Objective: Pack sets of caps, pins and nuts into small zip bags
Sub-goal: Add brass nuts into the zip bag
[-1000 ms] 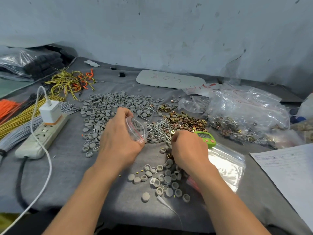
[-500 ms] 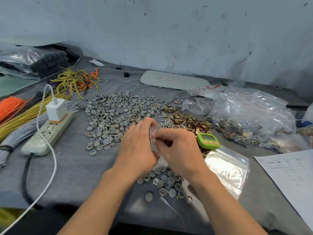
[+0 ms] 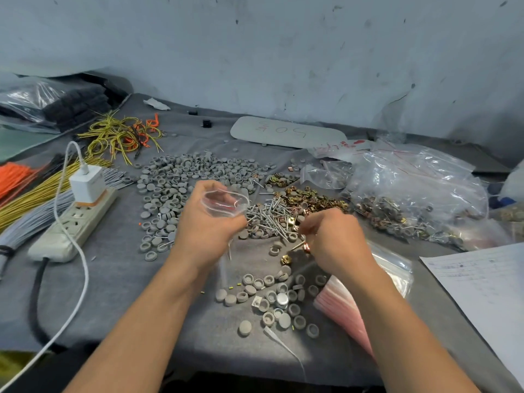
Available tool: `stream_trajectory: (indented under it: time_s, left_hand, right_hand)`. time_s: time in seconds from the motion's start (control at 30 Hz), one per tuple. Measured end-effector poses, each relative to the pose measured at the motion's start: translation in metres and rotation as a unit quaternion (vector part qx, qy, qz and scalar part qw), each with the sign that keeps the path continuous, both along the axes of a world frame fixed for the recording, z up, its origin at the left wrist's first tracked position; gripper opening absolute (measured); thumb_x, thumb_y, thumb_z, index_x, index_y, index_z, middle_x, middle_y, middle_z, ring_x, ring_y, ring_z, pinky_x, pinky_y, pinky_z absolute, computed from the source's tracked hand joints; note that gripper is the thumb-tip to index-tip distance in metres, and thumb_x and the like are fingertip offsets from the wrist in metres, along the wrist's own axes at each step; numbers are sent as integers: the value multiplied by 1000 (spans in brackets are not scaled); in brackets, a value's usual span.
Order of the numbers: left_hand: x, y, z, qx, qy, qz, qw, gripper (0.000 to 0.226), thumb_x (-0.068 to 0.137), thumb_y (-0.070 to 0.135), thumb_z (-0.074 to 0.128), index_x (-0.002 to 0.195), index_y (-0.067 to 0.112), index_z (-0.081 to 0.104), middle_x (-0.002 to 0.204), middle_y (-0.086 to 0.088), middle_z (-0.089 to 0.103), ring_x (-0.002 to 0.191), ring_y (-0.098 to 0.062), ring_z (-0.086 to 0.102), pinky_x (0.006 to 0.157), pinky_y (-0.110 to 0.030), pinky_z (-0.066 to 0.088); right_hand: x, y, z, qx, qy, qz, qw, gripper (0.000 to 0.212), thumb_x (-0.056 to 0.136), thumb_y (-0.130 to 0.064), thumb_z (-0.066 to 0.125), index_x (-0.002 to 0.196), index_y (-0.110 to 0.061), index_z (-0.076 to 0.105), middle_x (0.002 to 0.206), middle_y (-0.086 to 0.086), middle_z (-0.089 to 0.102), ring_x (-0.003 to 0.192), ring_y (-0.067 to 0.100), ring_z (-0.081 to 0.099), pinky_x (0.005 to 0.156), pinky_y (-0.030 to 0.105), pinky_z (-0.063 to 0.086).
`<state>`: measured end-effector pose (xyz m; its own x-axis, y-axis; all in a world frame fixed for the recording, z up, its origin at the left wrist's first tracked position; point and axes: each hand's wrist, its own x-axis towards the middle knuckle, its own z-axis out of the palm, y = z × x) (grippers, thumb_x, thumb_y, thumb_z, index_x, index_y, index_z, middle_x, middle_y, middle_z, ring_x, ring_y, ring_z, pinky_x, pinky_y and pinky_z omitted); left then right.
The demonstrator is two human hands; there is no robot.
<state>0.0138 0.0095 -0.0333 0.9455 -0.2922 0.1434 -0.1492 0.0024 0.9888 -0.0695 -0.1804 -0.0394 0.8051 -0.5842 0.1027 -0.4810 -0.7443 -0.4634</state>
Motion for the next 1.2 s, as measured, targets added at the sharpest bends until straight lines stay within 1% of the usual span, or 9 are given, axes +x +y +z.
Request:
stream_trajectory:
  time_s: [0.1, 0.3, 0.47, 0.57, 0.7, 0.83, 0.93, 1.1, 1.2]
  left_hand:
    - [4, 1, 3, -76, 49, -9, 996, 47, 75, -18, 73, 105, 17, 65, 79, 7, 73, 73, -5, 68, 67, -17, 55]
    - [5, 2, 1, -88, 61, -2, 994, 41, 75, -18, 75, 99, 15, 71, 82, 4, 77, 74, -4, 72, 63, -12, 52]
    - [8, 6, 1, -14, -28, 56, 998, 35, 75, -6, 79, 94, 21, 68, 79, 10, 73, 73, -5, 68, 72, -24, 55]
    - [9, 10, -5, 182, -179, 124, 959, 35, 77, 16, 84, 95, 32, 60, 82, 13, 70, 76, -2, 64, 66, -28, 50]
    - [4, 2, -16, 346, -251, 108, 898, 42, 81, 24, 84, 102, 36, 50, 88, 13, 57, 82, -13, 54, 71, -34, 48]
    - [-5, -11, -25, 358, -250, 46, 899, 46, 77, 22, 83, 97, 40, 45, 85, 18, 49, 82, -6, 46, 68, -24, 37]
    - [-8, -14, -26, 353, -239, 24, 904, 40, 77, 23, 76, 94, 40, 44, 84, 17, 49, 81, -7, 47, 59, -17, 26]
    - [-7, -14, -24, 330, -218, 5, 919, 31, 78, 29, 75, 90, 38, 48, 82, 13, 60, 77, -6, 54, 56, -23, 35]
    - [-5, -11, -21, 298, -185, 11, 936, 39, 72, 29, 83, 88, 39, 49, 85, 16, 67, 76, 1, 58, 58, -21, 37]
  right_hand:
    - [3, 9, -5, -60, 82, 42, 994, 30, 87, -3, 66, 97, -27, 80, 101, 2, 74, 89, 24, 63, 76, 34, 57]
    - [5, 18, -8, -134, 124, 94, 979, 17, 88, -1, 57, 88, -17, 62, 91, 7, 67, 85, 29, 61, 69, 36, 48]
    - [3, 28, -9, -144, 112, 84, 980, 18, 91, -4, 56, 92, -22, 56, 93, 3, 67, 81, 27, 56, 72, 35, 39]
    - [5, 30, -13, -23, -3, 58, 998, 20, 96, -6, 55, 98, -26, 58, 97, 0, 68, 85, 22, 62, 75, 37, 51]
    - [4, 38, -8, 139, -204, 67, 967, 29, 98, -7, 59, 99, -33, 73, 73, -11, 70, 57, 2, 59, 50, 15, 44]
    - [2, 49, 0, 222, -299, 85, 924, 19, 88, -10, 77, 80, -27, 77, 72, -11, 76, 63, 6, 70, 59, 23, 55]
    - [2, 54, 1, 253, -271, 121, 921, 20, 83, -7, 80, 76, -26, 79, 70, -8, 76, 62, 10, 72, 59, 24, 56]
    - [6, 57, 1, 263, -234, 151, 924, 24, 85, -6, 78, 86, -30, 84, 74, -16, 77, 65, -1, 70, 59, 13, 52]
    - [7, 43, 2, 250, -279, 79, 924, 20, 88, -12, 76, 83, -30, 84, 70, -13, 76, 55, 0, 64, 51, 14, 46]
